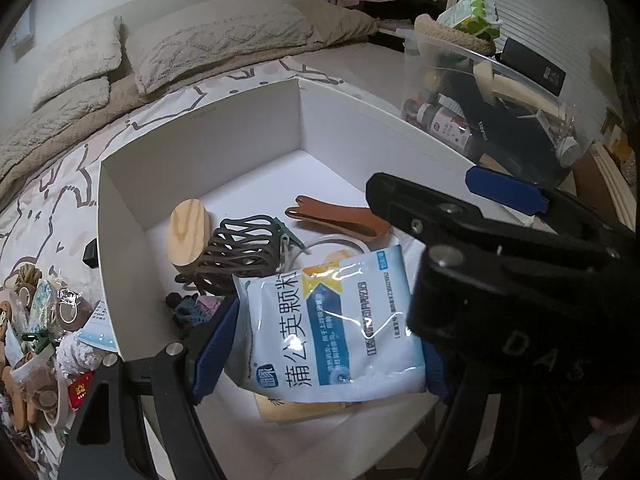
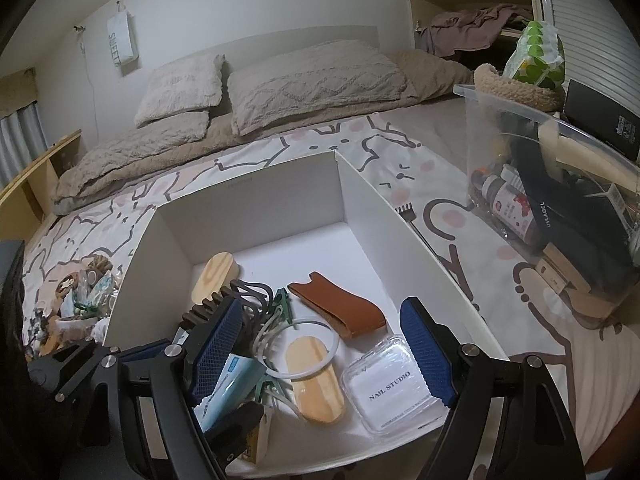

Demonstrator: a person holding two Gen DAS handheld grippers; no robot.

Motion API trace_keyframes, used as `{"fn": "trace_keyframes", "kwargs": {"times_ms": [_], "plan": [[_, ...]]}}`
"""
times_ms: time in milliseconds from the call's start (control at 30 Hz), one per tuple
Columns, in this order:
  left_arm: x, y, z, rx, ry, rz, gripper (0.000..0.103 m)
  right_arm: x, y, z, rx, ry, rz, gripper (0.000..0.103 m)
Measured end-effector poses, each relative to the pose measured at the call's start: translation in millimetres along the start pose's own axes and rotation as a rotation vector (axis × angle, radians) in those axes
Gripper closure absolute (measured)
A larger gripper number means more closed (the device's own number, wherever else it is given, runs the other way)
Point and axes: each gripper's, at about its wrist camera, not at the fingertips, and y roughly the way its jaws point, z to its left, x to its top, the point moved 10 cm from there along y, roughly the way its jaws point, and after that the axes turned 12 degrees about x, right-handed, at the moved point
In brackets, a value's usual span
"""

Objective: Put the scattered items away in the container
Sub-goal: 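Lower the blue-and-white sachet into the box and open the left tool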

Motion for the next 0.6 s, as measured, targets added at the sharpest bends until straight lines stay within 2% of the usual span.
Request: {"fn": "trace_keyframes", "kwargs": {"times_ms": [233,433,600], "plan": [[-2.4,1.8,6.7,0.075,0.002,0.002,0.021,-0.1,0.9,-0.5,-0.005,-0.002,0.003,0.022],[-4.1,5.2,14.4,0.099,-0.023,0.021,0.013,-1.0,2.2,-4.2,-0.015,0.001,0.007,0.022],[-4.4,5.9,15.8,0.108,-0.035,0.020,0.011,-0.1,-0.2,-5.5,-0.021,0.007,0.000,0.022]]}}
